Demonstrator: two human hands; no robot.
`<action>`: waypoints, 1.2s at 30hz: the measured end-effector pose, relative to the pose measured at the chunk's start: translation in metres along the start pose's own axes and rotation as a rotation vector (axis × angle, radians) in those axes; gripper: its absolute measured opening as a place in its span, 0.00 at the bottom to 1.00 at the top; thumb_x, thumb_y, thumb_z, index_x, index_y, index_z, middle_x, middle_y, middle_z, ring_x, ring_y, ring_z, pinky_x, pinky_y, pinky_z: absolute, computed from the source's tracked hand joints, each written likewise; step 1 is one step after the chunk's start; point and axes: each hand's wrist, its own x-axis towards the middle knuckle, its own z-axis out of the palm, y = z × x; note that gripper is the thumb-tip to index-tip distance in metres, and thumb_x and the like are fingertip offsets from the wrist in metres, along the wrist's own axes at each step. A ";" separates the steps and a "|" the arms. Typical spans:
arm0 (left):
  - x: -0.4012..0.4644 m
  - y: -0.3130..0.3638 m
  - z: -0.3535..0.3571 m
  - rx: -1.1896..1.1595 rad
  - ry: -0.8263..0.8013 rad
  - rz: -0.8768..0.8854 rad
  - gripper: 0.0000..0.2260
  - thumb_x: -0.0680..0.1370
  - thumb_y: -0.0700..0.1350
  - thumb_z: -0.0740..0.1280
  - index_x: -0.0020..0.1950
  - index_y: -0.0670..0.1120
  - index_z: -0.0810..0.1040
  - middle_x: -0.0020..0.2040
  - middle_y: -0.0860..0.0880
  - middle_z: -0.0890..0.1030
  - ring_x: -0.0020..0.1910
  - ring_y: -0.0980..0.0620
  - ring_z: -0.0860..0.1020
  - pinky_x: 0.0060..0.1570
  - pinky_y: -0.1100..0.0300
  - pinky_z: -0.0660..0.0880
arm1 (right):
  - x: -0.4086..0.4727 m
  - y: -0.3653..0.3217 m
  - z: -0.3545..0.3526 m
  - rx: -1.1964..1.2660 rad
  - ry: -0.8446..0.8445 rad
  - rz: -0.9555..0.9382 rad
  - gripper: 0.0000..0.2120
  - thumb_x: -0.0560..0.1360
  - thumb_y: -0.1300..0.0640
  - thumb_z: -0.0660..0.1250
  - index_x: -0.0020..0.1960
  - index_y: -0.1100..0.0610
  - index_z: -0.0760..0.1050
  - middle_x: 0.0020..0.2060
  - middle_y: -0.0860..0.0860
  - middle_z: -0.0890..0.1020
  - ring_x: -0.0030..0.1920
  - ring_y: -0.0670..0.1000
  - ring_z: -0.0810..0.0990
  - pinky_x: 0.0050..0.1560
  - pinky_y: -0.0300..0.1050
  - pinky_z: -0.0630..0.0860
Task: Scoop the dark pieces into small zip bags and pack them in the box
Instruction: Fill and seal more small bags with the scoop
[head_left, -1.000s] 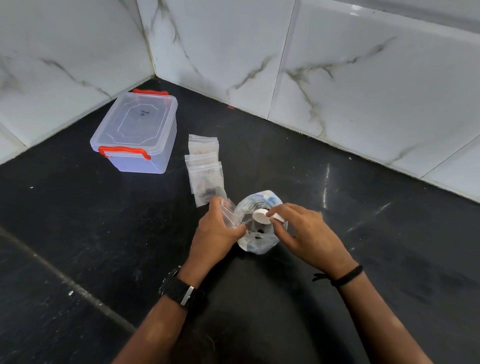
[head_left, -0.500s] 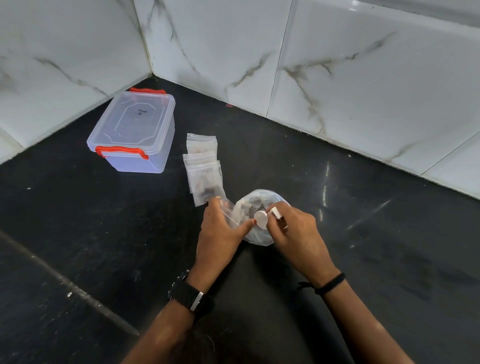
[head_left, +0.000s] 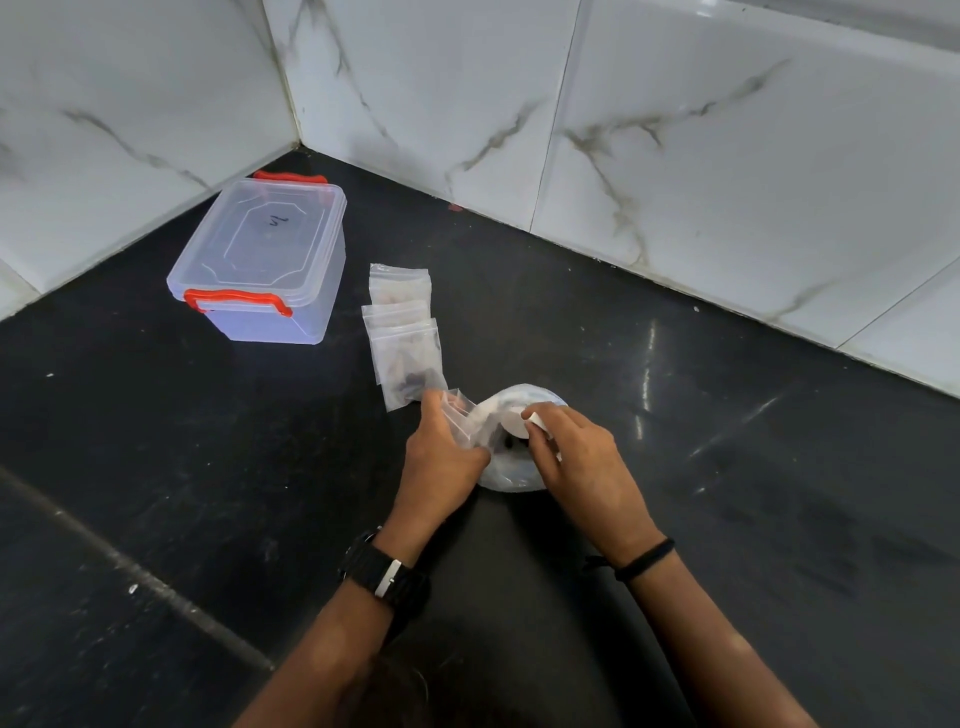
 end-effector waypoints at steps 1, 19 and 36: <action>0.001 0.000 0.001 -0.010 0.004 -0.005 0.20 0.73 0.46 0.72 0.60 0.50 0.66 0.49 0.53 0.76 0.45 0.60 0.76 0.42 0.65 0.73 | 0.001 0.000 0.000 0.005 -0.009 0.019 0.05 0.78 0.61 0.64 0.46 0.60 0.77 0.39 0.52 0.81 0.38 0.50 0.78 0.39 0.48 0.78; 0.015 0.005 -0.004 0.039 -0.052 0.068 0.24 0.73 0.47 0.72 0.64 0.47 0.65 0.54 0.53 0.73 0.50 0.56 0.74 0.40 0.73 0.67 | 0.002 0.002 -0.017 -0.163 -0.215 -0.216 0.16 0.77 0.52 0.54 0.55 0.56 0.78 0.40 0.50 0.80 0.39 0.50 0.75 0.36 0.43 0.75; 0.017 -0.006 0.018 -0.414 -0.027 -0.108 0.39 0.65 0.45 0.73 0.71 0.45 0.58 0.57 0.45 0.78 0.54 0.50 0.81 0.53 0.48 0.80 | 0.016 0.010 -0.015 0.071 -0.143 0.100 0.07 0.78 0.59 0.61 0.45 0.59 0.76 0.35 0.50 0.78 0.35 0.47 0.77 0.37 0.38 0.73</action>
